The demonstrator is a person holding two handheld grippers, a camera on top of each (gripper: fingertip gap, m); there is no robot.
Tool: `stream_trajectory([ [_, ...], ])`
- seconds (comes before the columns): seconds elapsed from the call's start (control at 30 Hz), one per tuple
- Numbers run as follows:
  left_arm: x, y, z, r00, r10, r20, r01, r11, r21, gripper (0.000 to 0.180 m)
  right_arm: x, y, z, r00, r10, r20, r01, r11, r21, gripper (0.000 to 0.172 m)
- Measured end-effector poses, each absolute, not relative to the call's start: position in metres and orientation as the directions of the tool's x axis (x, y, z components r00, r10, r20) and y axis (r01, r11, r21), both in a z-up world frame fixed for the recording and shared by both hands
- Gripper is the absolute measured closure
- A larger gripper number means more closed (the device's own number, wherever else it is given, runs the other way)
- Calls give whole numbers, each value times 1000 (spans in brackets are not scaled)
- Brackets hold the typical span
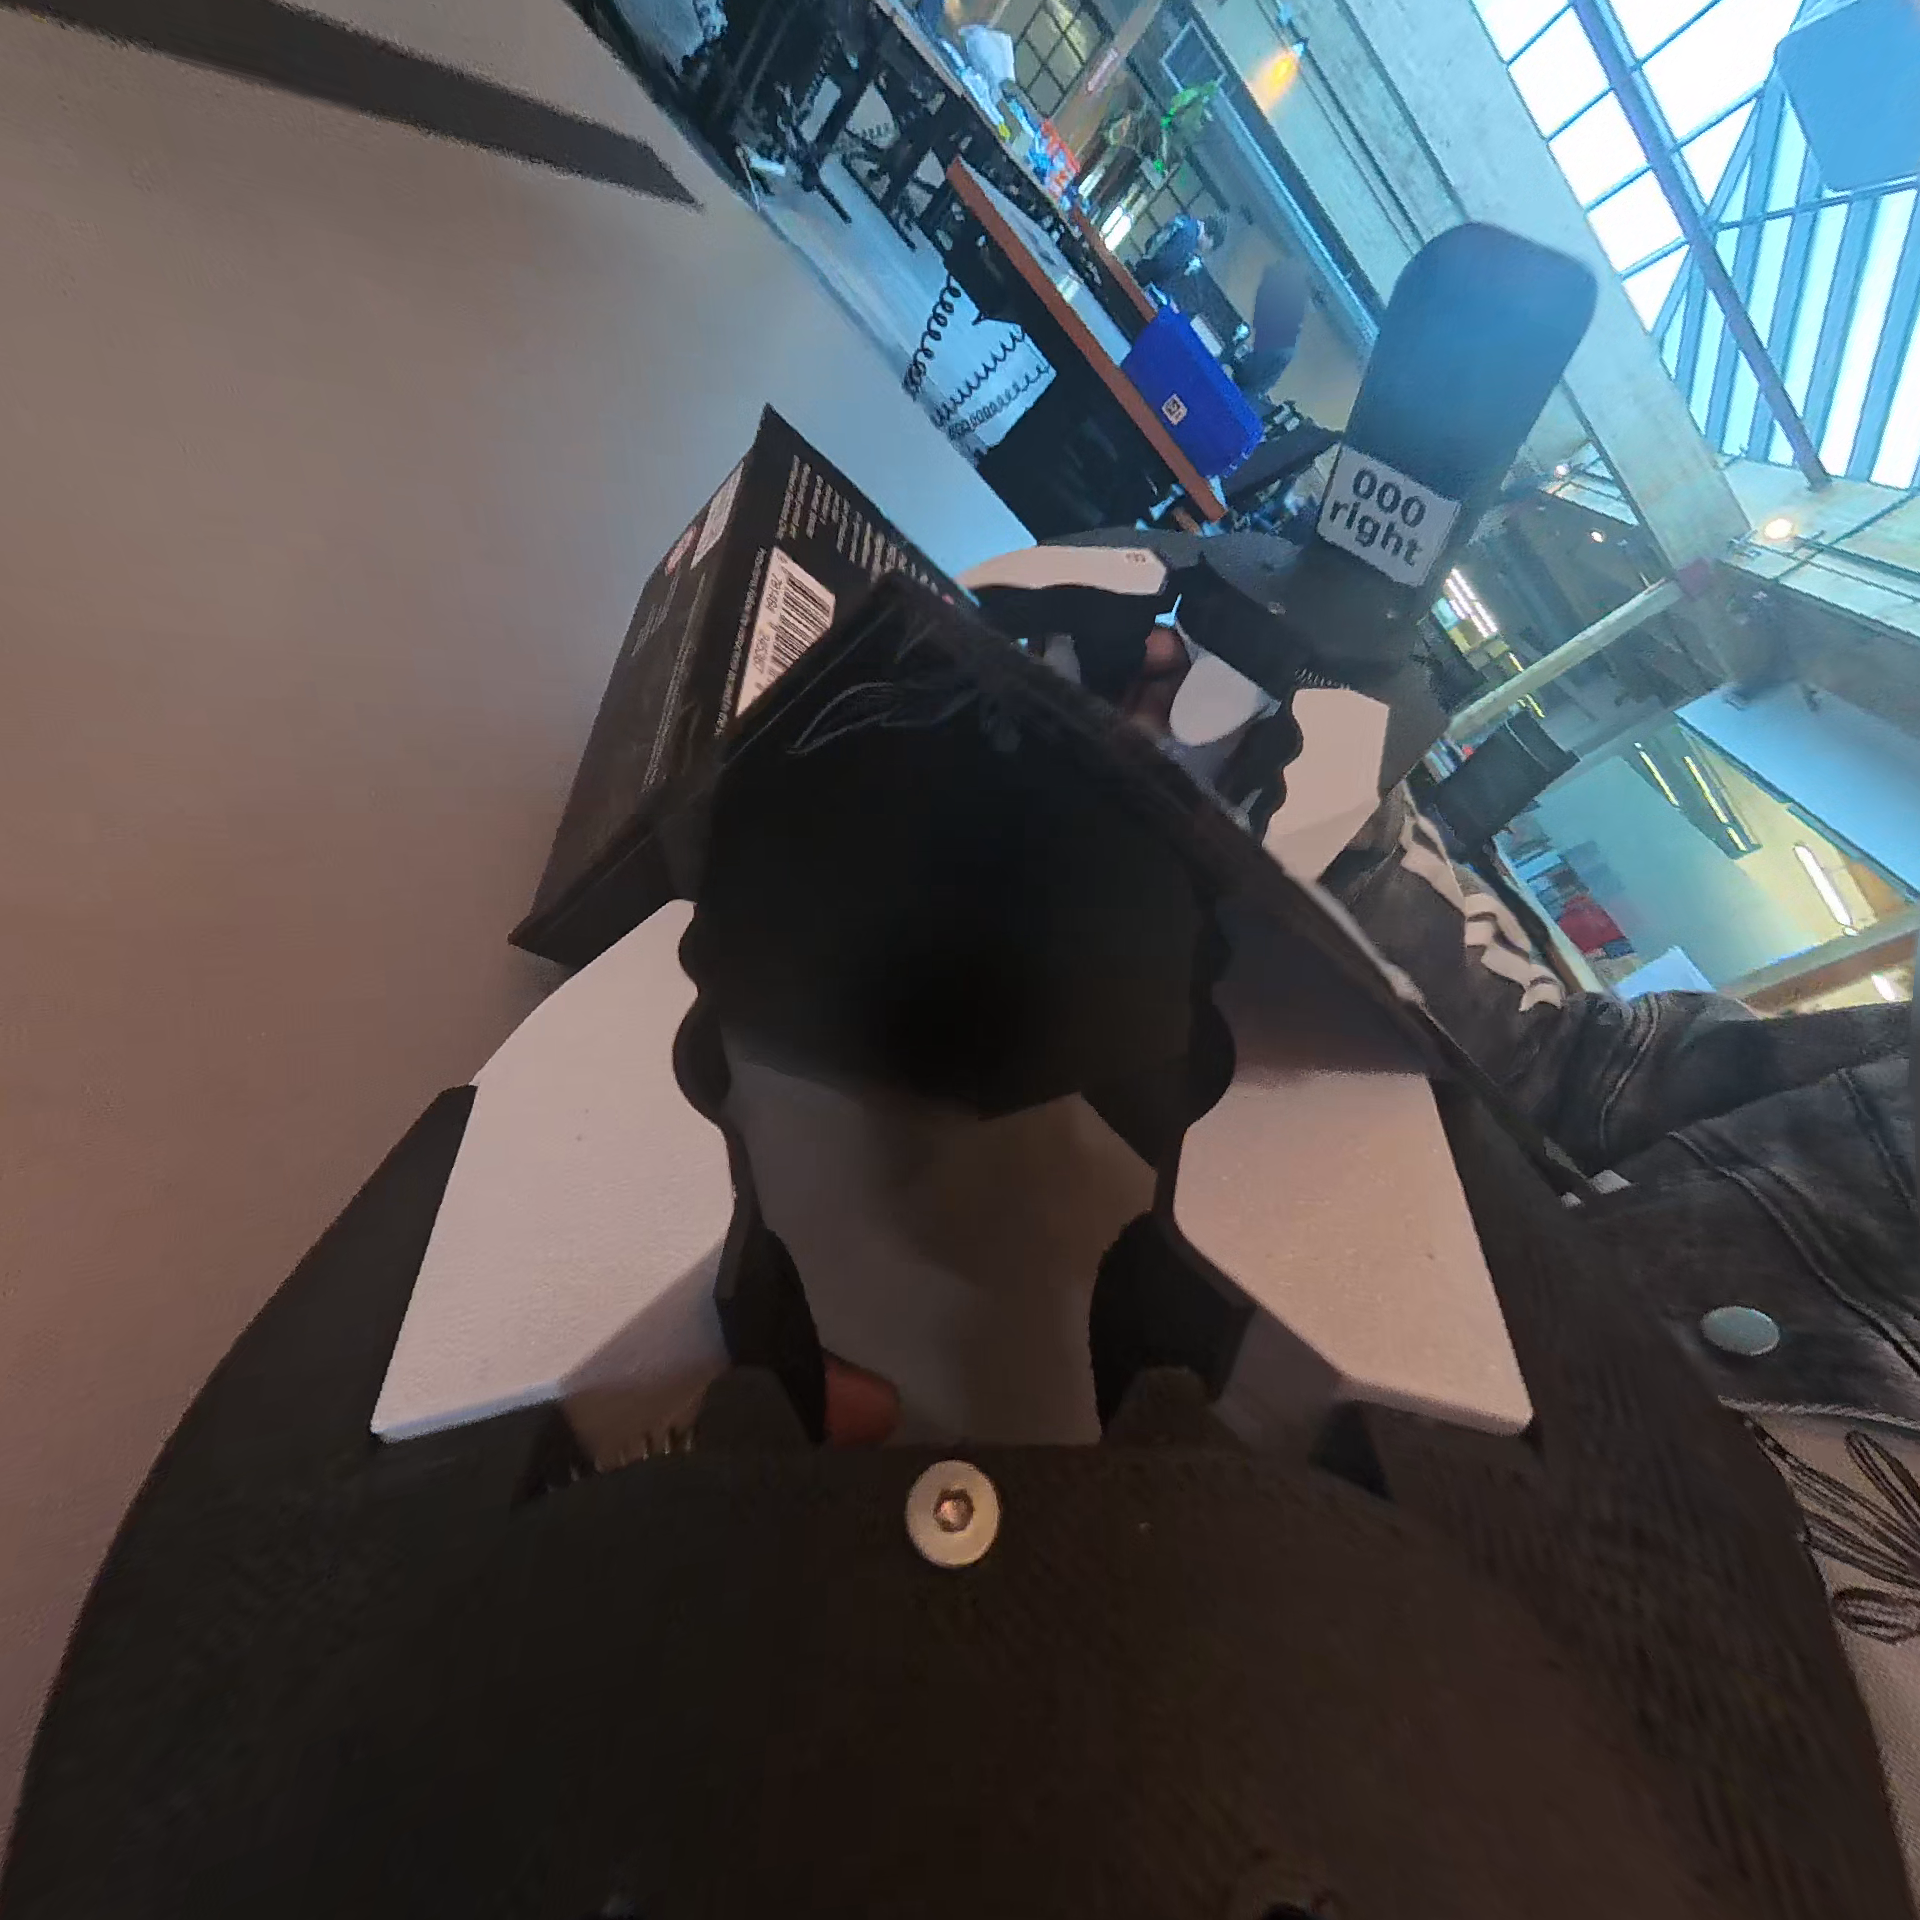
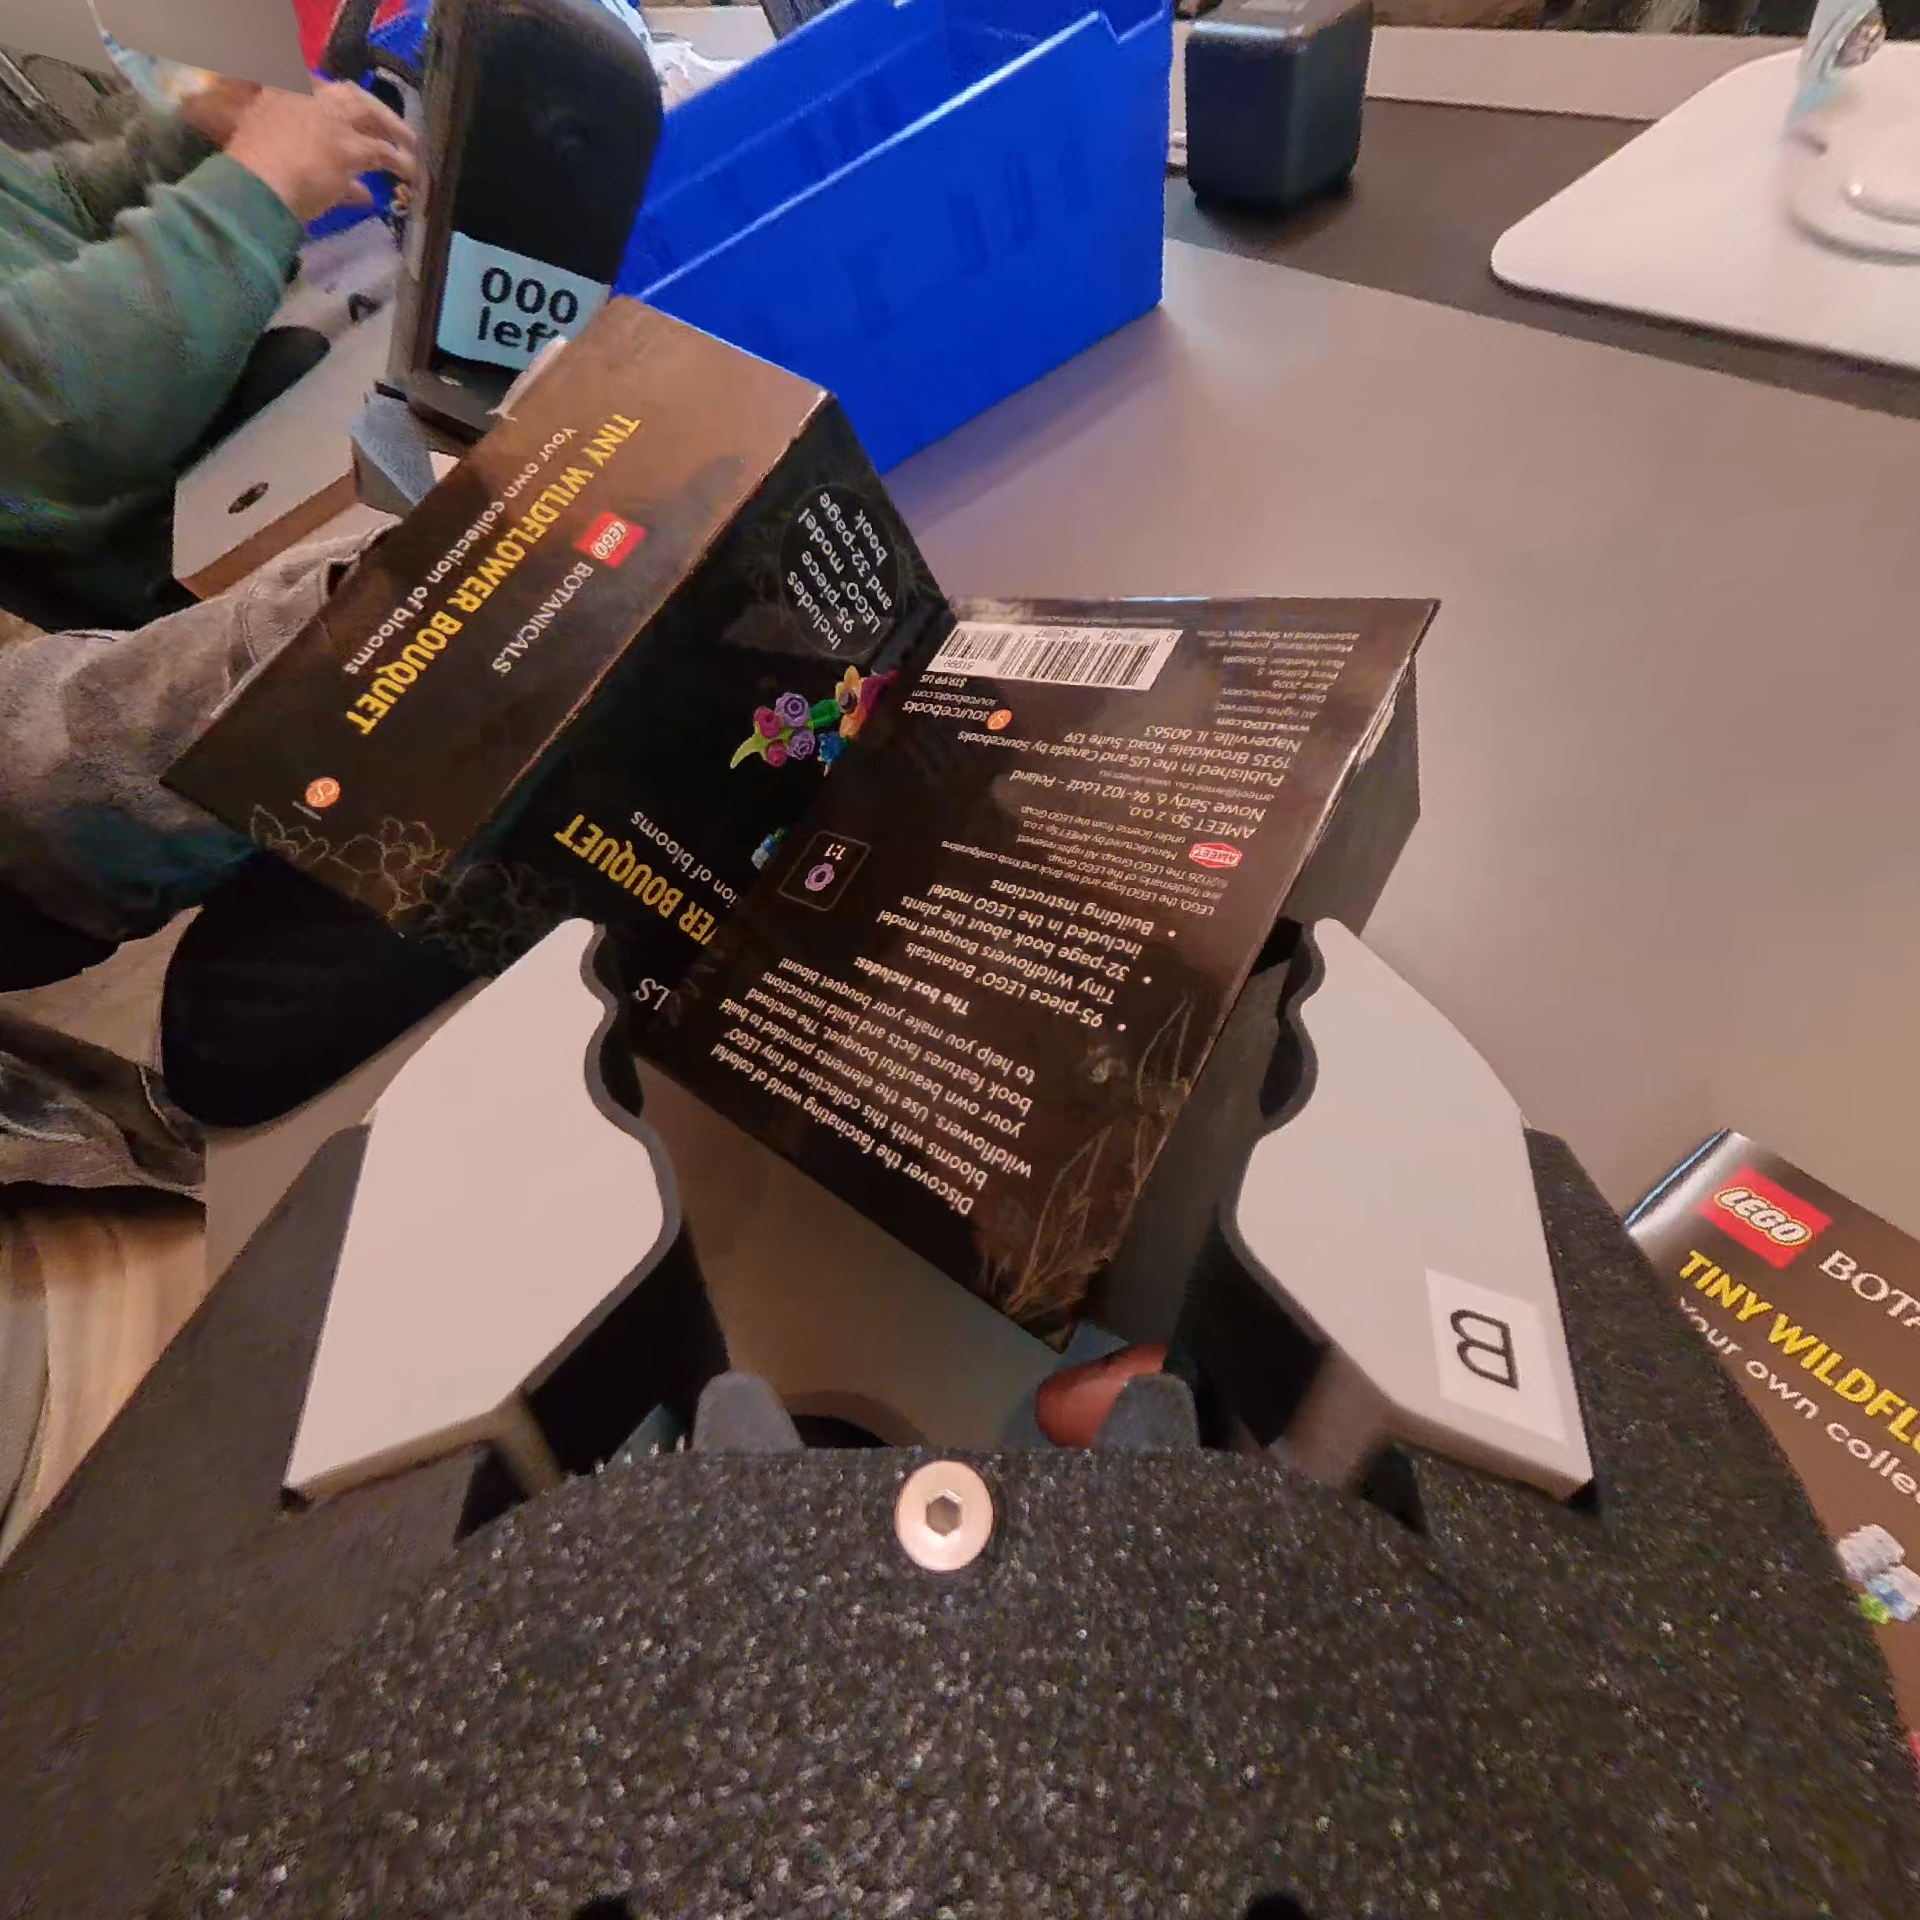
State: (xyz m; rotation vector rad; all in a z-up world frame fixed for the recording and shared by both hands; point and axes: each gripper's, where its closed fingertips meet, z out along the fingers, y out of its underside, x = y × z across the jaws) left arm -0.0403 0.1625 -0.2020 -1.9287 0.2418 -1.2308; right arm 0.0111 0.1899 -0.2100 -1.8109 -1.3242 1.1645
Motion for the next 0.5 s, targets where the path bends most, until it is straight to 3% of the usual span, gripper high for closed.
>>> stream_trajectory([
  [0.23,-54,168,-151,584,-582,566,238,-543,-805,98,6,179,-188,96,957,-274,402,-289,-869,54],
  [0.5,-44,167,-167,587,-510,628,189,-668,-719,98,4,188,-190,199,903,-382,422,-431,-798,48],
])
